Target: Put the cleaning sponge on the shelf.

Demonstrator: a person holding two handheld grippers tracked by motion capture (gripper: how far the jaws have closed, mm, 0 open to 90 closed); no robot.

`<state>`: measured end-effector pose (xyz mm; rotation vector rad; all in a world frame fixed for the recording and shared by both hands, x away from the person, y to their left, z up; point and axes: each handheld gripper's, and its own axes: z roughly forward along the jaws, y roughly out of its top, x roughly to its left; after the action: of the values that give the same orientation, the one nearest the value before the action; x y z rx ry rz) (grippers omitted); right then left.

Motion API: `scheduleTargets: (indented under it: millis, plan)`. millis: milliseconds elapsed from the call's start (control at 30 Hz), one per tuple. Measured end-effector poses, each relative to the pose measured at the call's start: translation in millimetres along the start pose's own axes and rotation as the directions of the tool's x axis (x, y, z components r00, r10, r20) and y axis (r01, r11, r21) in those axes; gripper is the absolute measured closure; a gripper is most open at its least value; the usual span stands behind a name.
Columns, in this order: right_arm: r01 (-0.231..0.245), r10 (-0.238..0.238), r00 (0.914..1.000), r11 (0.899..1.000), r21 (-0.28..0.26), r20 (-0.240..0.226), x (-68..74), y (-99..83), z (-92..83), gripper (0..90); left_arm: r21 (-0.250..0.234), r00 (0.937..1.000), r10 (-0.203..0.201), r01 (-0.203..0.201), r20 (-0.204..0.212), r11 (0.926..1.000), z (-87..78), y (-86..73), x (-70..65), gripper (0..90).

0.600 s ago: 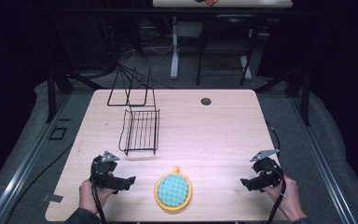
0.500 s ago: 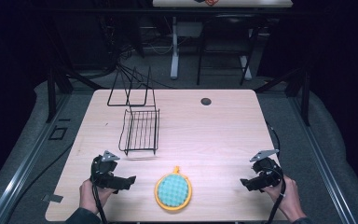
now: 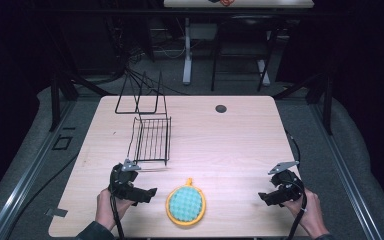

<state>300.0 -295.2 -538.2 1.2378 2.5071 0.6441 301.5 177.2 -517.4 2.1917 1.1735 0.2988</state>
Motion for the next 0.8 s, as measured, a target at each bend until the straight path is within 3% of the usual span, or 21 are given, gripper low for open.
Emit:
scheduleTargets:
  millis: [167, 400, 533, 800]
  plan:
    - [-0.002, 0.002, 1.0, 1.0, 0.013, -0.001, -0.4, -0.4, 0.6, 13.4, -0.009, 0.9995, 0.0, 0.0, 0.033, 1.0, 1.9, 7.8, -7.1, 0.2]
    - [0.004, -0.004, 1.0, 1.0, 0.007, 0.007, 0.9, 0.5, 0.8, 13.5, -0.017, 0.998, 0.032, -0.031, 0.054, 0.9994, 6.4, 17.9, -20.2, 0.2]
    - [0.007, -0.007, 0.9999, 1.0, 0.006, 0.008, 0.0, 0.0, 0.9, 13.5, -0.01, 0.9958, 0.062, -0.061, 0.068, 0.9981, 10.9, 24.1, -28.8, 0.2]
    - [0.004, -0.004, 1.0, 1.0, 0.006, 0.005, 0.7, 0.2, 1.0, 13.7, 0.011, 0.9913, 0.075, -0.077, 0.108, 0.997, 24.0, 30.6, -40.9, 1.0]
